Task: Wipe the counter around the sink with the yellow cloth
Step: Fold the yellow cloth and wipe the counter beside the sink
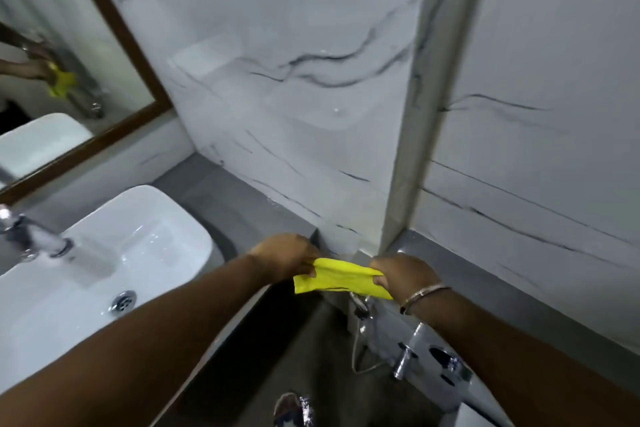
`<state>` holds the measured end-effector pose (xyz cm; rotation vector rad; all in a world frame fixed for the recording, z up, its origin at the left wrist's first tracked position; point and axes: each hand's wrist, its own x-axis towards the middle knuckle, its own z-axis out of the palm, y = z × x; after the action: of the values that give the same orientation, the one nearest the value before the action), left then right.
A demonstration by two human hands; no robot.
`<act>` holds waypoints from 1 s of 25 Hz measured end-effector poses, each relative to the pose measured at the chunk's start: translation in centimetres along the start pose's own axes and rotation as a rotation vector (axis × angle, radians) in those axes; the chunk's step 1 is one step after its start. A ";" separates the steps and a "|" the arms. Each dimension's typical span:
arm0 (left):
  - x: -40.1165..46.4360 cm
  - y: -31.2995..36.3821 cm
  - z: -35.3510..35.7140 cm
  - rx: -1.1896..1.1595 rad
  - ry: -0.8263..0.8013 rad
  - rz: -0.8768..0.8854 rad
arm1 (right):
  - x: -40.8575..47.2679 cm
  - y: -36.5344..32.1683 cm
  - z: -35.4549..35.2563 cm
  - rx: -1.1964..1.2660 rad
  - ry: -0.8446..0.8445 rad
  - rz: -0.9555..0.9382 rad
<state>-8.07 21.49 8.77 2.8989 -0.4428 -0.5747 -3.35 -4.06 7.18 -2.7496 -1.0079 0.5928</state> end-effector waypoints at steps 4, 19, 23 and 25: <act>-4.7 -7.9 -3.0 -0.089 0.186 -0.086 | 5.7 -6.6 -3.2 0.060 0.059 -0.056; 2.1 -33.9 0.6 -0.455 0.135 -0.173 | 28.9 -14.9 2.9 0.253 0.114 0.079; 4.0 -36.7 0.8 -0.498 -0.008 -0.278 | 32.1 -15.0 3.7 0.239 0.127 0.030; 4.3 -37.4 0.4 -0.488 0.016 -0.352 | 34.0 -15.3 4.3 0.218 0.107 0.008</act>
<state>5.18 55.43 -0.78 2.5087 0.1976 -0.6027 9.53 29.62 -3.11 -2.5657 -0.8544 0.5173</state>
